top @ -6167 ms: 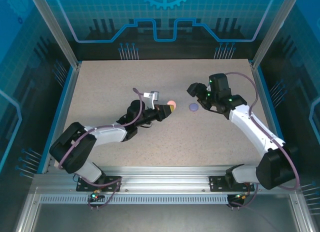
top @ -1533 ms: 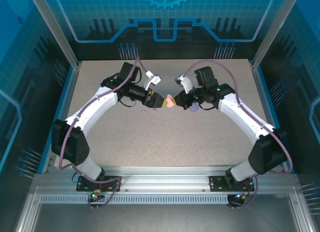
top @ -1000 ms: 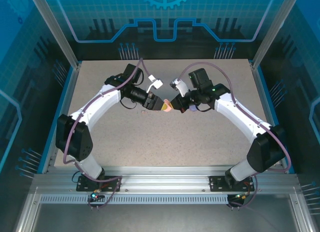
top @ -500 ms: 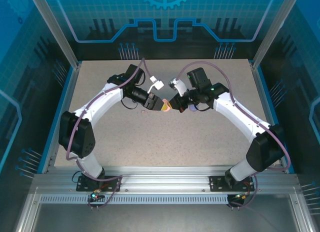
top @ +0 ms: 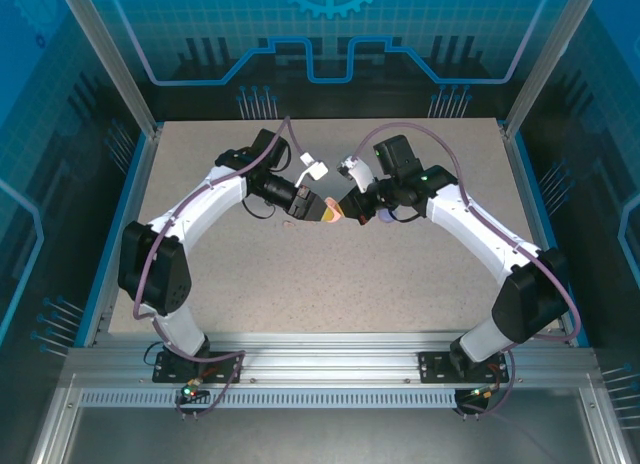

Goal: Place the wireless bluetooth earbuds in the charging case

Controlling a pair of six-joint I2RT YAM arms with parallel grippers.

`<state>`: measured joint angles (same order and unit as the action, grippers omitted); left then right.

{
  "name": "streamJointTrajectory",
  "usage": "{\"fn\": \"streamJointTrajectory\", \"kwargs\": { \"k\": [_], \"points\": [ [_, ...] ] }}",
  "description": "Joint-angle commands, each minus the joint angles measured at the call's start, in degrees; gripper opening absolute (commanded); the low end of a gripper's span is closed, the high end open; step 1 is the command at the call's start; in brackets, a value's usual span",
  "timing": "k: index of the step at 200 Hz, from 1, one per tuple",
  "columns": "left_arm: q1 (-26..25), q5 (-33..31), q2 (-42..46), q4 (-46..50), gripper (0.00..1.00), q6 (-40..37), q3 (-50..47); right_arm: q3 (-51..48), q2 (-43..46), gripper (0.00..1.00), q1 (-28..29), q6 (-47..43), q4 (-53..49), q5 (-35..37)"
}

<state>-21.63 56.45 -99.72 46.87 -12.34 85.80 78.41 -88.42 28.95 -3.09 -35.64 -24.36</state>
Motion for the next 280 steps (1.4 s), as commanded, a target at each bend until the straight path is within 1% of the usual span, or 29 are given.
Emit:
{"fn": "streamJointTrajectory", "kwargs": {
  "k": [1,11,27,37,53,61,72,89,104,116,128,145,162,181,190,202,215,224,255,280],
  "points": [
    [-0.1,2.3,-0.7,0.0,0.27,-0.5,1.4,2.1,0.0,0.0,0.8,-0.7,-0.9,-0.3],
    [-0.1,2.4,-0.8,-0.2,0.24,-0.4,1.3,2.2,0.1,0.0,0.8,-0.6,-0.8,-0.4],
    [-0.2,2.8,-0.6,-0.5,0.17,-0.3,1.1,2.3,0.2,0.0,0.9,-0.6,-0.7,-0.4],
    [-0.2,2.8,-0.5,-1.1,0.15,0.0,0.9,2.4,0.2,0.0,0.9,-0.4,-0.7,-0.1],
    [-0.2,3.1,-0.4,-1.8,0.08,0.2,0.5,2.6,0.3,0.0,1.0,-0.3,-0.6,0.0],
    [-0.1,3.0,-0.3,-2.2,0.06,0.5,0.2,2.7,0.4,0.0,1.0,-0.2,-0.6,0.1],
    [-0.1,3.0,-0.2,-2.7,0.0,0.5,-0.1,2.7,0.4,0.0,1.0,-0.1,-0.6,0.2],
    [-0.2,2.7,0.1,-3.5,0.0,0.9,-0.4,3.1,0.4,0.0,1.0,0.2,-0.5,1.0],
    [-0.1,2.0,0.6,-4.6,0.0,1.2,-1.1,3.7,0.4,0.15,0.9,1.7,-0.1,3.3],
    [0.1,1.4,1.6,-6.1,0.0,1.6,-2.1,4.6,0.6,0.33,0.4,3.2,-0.3,5.2],
    [0.4,1.1,2.9,-8.0,0.0,2.4,-3.4,5.4,1.0,0.42,-0.2,4.5,-0.6,6.3],
    [1.1,0.7,4.9,-10.4,0.0,3.3,-5.2,5.7,2.6,0.48,-1.7,6.2,0.1,4.5],
    [1.9,-0.5,6.8,-13.0,0.0,4.4,-7.0,5.3,4.9,0.54,-3.5,8.5,1.6,1.2],
    [2.9,-1.8,9.2,-18.6,0.0,7.8,-10.0,4.9,6.8,0.57,-5.5,11.6,2.7,-0.7],
    [3.2,-3.0,10.7,-21.7,0.0,9.5,-11.9,4.4,7.7,0.57,-6.5,13.3,3.1,-0.8],
    [3.7,-5.3,13.1,-26.4,0.0,11.8,-14.8,3.7,8.6,0.61,-7.7,16.7,3.7,1.3],
    [3.9,-9.0,16.0,-32.2,0.0,14.1,-18.3,3.5,8.3,0.62,-8.9,20.5,3.4,3.2],
    [4.0,-12.7,18.4,-36.7,0.0,15.7,-21.4,3.7,7.5,0.62,-9.2,22.4,2.7,4.7],
    [4.1,-23.7,27.0,-54.2,0.0,19.9,-32.4,4.8,1.5,0.62,-8.5,26.2,0.5,8.4],
    [4.1,-32.5,32.3,-61.7,0.0,21.2,-37.6,6.8,-5.5,0.62,-5.8,25.8,-0.2,10.5]
  ]
}}
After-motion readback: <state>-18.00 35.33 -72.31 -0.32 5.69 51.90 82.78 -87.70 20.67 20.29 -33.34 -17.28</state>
